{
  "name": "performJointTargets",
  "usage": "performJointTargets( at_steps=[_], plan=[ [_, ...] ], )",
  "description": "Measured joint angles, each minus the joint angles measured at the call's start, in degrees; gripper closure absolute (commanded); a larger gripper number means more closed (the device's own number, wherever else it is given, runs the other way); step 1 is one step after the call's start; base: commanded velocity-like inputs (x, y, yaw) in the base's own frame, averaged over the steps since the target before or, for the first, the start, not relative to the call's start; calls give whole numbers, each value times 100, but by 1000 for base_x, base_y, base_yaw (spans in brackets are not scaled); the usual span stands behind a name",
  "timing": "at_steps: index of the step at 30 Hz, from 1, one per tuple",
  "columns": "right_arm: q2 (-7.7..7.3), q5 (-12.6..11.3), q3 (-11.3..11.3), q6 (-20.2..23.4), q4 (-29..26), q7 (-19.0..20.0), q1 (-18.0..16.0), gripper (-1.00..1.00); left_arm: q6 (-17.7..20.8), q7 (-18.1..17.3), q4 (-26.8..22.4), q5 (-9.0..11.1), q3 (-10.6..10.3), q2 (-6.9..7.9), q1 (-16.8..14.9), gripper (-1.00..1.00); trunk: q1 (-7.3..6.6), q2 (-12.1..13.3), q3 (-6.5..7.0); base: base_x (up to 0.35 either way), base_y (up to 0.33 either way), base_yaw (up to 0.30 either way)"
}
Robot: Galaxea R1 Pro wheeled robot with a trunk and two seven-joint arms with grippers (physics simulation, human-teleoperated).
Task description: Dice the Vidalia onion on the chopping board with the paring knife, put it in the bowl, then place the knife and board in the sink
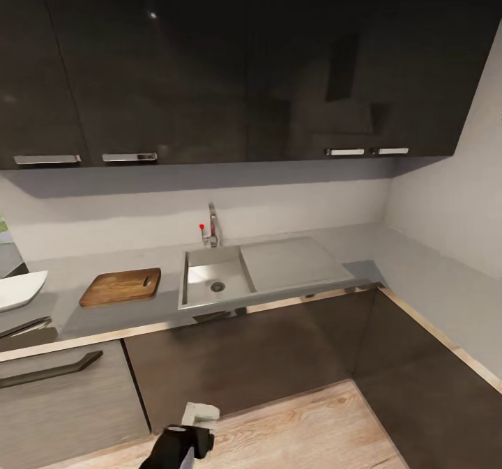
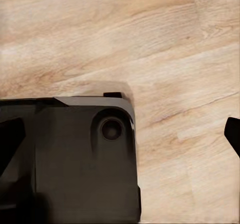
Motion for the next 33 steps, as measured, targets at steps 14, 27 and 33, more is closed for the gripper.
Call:
performJointTargets(
  at_steps=[14, 27, 33],
  plan=[
    [8, -9, -23, 61, 114, 0, 0, -100, 2526, 6, -3981, -11, -279, -210, -965, -100, 0, 1, 0, 0, 0, 0],
    [20, -17, -25, 70, 115, -19, 0, -100, 2540, -9, -1785, 167, -260, -241, -4508, -100, 0, 0, -1, 0, 0, 0],
    [26, -265, -26, 69, 115, -17, 0, -100, 2550, -25, -757, 443, -241, -219, -4645, -100, 0, 1, -2, 0, 0, 0]
  ],
)
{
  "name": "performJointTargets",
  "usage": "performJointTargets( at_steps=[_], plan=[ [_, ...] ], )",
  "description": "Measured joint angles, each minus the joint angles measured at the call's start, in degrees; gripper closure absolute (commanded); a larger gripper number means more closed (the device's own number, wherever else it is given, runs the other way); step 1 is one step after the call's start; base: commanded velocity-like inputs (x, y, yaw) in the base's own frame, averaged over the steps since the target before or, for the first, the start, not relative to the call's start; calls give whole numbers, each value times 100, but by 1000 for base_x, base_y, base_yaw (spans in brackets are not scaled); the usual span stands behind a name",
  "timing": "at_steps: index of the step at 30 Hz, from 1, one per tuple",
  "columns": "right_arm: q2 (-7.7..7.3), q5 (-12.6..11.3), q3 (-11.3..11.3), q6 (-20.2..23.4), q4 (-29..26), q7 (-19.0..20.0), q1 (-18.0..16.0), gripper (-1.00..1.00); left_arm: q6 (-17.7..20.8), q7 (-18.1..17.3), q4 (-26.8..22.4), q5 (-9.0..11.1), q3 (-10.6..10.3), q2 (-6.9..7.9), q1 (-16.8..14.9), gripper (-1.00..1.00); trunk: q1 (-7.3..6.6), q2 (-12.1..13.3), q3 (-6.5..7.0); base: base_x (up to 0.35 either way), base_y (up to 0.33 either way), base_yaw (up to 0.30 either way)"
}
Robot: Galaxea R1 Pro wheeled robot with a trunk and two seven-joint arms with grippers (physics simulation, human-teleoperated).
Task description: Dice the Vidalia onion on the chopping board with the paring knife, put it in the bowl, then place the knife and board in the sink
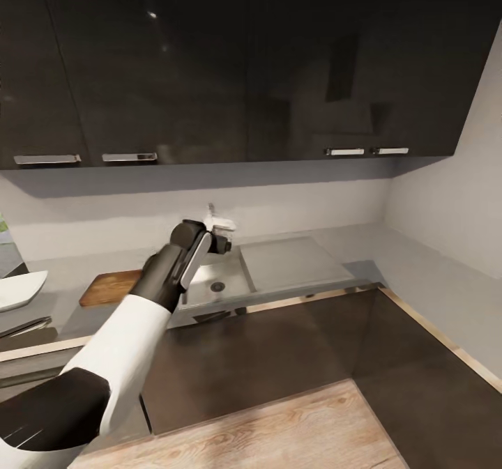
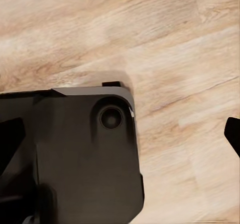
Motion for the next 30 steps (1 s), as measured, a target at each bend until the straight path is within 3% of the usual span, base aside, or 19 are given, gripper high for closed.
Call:
performJointTargets(
  at_steps=[3, 5, 16, 30],
  plan=[
    [60, -109, 8, -5, 0, 4, 0, -100, 35, -1, 796, 175, 13, 59, -8, -100, 0, 0, -1, 0, 0, 0],
    [83, -119, 7, -7, 0, 4, 0, -100, 44, -1, 938, 205, 14, 98, -10, -100, 0, -1, 0, 0, 0, 0],
    [98, -128, 1, -9, 0, 9, 0, -100, 62, -10, 754, 273, 14, 136, -18, -100, -2, -2, 1, 36, 0, 0],
    [98, -129, 9, -7, 0, 26, 0, -100, 62, -10, 685, 299, 47, 166, -19, -100, -3, -2, 0, 299, -2, 0]
  ],
)
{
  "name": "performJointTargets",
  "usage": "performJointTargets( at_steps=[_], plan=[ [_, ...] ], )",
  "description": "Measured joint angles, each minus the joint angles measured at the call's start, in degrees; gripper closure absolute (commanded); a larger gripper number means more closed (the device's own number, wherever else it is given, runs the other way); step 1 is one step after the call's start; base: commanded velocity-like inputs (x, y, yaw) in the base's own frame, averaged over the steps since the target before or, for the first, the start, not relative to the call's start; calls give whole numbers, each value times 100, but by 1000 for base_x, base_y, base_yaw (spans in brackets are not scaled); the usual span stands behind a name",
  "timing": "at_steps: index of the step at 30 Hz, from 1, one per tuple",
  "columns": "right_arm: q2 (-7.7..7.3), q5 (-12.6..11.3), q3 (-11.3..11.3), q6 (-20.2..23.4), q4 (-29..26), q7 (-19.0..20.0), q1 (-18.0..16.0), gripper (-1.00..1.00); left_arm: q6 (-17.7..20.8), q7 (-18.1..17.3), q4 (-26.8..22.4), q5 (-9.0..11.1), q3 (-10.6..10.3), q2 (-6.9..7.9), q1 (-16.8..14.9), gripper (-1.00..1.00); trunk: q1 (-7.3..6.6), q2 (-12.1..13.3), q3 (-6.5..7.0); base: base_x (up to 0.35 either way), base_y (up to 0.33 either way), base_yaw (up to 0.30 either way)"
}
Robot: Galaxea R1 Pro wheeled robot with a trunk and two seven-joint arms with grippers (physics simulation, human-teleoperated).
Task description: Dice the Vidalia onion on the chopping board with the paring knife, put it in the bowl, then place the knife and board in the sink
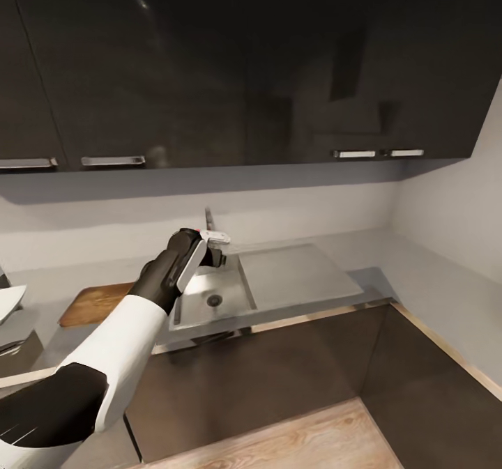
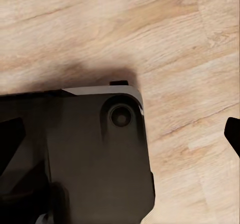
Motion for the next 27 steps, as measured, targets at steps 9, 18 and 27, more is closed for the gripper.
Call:
performJointTargets(
  at_steps=[9, 18, 27],
  plan=[
    [2, -4, 1, 7, 5, -7, 0, -100, -8, 0, 285, 8, 393, 43, 0, -100, 1, 1, -1, 288, 0, 0],
    [0, -5, 0, 7, 9, -9, 0, -100, -9, 1, 562, 11, 414, 35, 0, -100, 4, 2, -64, 43, 0, 0],
    [0, -5, 0, 4, 14, -7, 0, -100, -11, 4, 1512, 9, 384, -4, 2, -100, 2, 7, -141, 1, 0, 0]
  ],
)
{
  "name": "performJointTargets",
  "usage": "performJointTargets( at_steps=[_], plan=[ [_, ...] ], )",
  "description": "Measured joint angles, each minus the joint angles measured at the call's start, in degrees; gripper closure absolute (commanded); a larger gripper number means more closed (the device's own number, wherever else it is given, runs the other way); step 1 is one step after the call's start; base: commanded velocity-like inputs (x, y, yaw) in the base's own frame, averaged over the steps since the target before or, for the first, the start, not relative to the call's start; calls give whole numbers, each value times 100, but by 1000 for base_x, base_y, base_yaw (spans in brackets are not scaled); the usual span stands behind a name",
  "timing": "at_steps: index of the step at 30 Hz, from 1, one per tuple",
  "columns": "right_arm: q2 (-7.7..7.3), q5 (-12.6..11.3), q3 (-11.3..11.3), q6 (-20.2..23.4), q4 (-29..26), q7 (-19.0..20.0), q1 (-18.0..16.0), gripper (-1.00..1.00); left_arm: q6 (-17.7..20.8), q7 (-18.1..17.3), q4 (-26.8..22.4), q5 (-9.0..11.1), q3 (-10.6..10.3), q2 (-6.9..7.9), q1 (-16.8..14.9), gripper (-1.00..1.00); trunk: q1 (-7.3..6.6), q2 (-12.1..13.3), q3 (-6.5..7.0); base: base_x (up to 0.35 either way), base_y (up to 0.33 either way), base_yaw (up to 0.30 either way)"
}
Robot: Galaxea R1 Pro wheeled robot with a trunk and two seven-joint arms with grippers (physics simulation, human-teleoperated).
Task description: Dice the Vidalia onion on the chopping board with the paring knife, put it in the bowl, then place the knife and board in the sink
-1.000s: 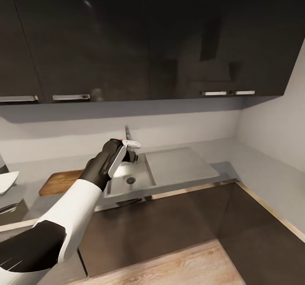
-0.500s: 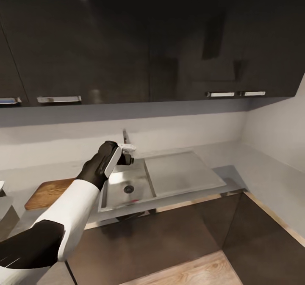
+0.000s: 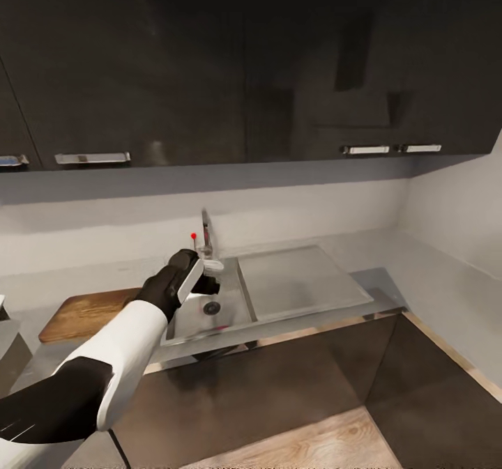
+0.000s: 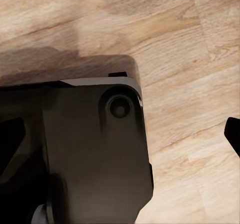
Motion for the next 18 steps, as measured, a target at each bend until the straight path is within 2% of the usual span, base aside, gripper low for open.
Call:
performJointTargets(
  at_steps=[10, 18],
  plan=[
    [0, 3, 0, -1, 3, 1, 0, -100, 7, 0, 81, 10, 14, -56, 1, -100, -1, 3, -88, 4, 0, 0],
    [0, 3, 0, -2, 3, -8, 0, -100, 8, 0, 78, 9, 16, -79, 2, -100, -2, 3, -162, 102, -60, 0]
  ],
)
